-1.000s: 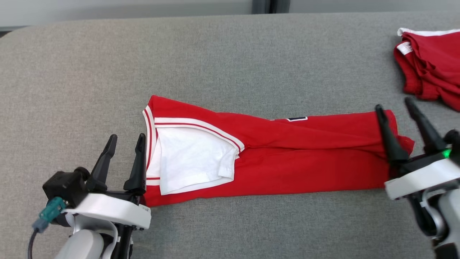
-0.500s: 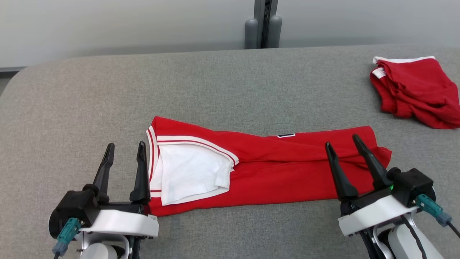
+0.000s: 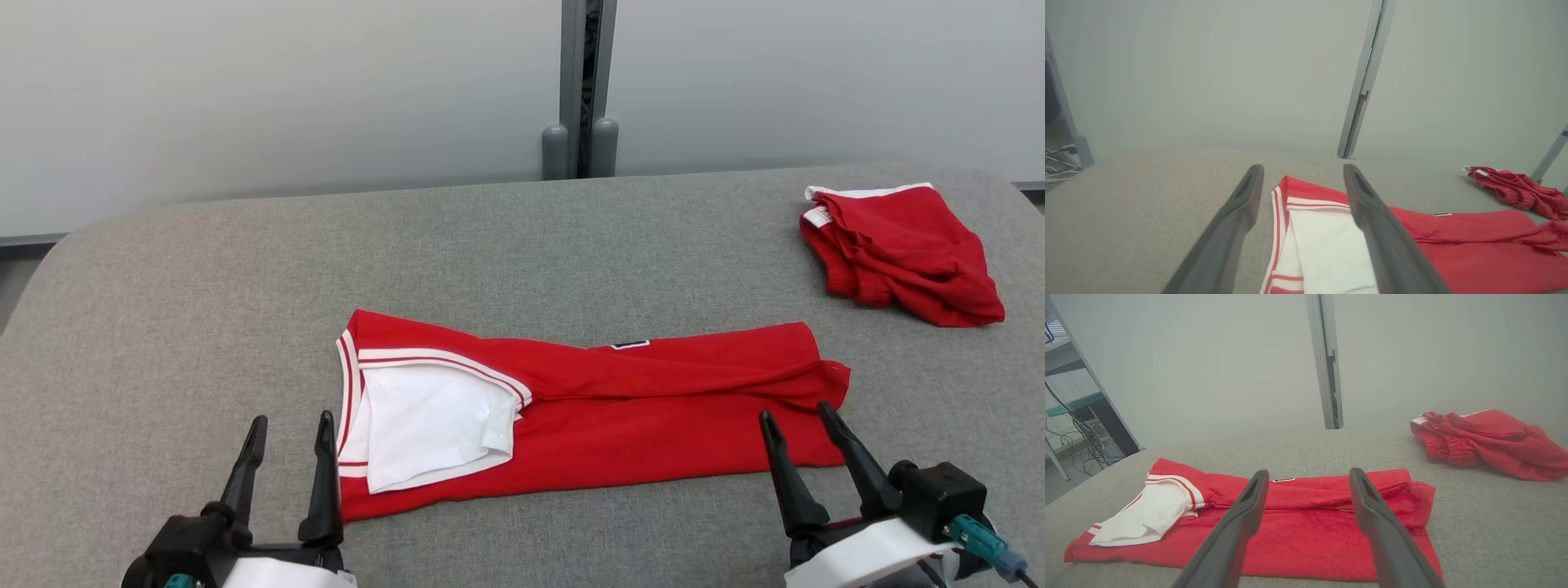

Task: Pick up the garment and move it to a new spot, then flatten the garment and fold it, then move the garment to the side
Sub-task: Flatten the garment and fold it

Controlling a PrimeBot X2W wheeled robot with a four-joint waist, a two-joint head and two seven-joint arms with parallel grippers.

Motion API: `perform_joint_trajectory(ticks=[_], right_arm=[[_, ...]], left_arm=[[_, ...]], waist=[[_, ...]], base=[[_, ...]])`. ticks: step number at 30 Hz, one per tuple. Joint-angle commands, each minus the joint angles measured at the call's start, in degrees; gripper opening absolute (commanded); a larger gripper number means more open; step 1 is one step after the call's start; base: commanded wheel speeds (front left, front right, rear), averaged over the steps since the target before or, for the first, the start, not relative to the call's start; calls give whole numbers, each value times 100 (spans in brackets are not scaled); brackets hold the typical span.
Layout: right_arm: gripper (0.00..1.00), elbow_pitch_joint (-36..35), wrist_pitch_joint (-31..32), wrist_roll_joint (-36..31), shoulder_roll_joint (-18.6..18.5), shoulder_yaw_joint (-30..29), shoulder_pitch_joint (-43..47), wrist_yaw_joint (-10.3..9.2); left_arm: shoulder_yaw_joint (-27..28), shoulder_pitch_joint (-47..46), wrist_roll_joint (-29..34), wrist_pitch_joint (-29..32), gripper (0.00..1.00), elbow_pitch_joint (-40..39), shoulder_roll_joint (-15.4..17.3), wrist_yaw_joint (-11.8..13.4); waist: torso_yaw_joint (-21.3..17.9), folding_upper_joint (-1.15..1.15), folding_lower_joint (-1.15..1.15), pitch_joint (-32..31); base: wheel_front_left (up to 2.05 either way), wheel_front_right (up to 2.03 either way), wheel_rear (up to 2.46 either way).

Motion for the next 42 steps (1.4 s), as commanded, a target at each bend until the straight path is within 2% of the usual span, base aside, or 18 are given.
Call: perform_joint_trajectory(ticks=[1,9,19,30,35,42], right_arm=[[100,-8,-31,24,-27,-18,91,1],[100,-42,-32,60,41,-71,165,1],[100,100,-32,169,43,-45,170,1],[100,1764,-32,883,-206,-293,-777,1],[100,2644,-32,1065,-386,-286,-1334,1],[100,3384,-32,1125,-472,-192,-1889,1]], left_arm=[[74,59,57,-21,100,13,-7,-57],[314,175,286,-22,100,67,-125,-283],[319,143,236,-22,100,166,-137,-349],[247,-67,282,-22,100,315,-135,-344],[227,-211,312,-22,100,400,-133,-356],[188,-371,323,-22,100,423,-135,-387]], waist=[[-13,0,0,-62],[4,0,0,-160],[44,0,0,-147],[143,0,0,63],[280,0,0,247],[412,0,0,612]], base=[[0,0,0],[0,0,0],[0,0,0],[0,0,0],[0,0,0],[0,0,0]])
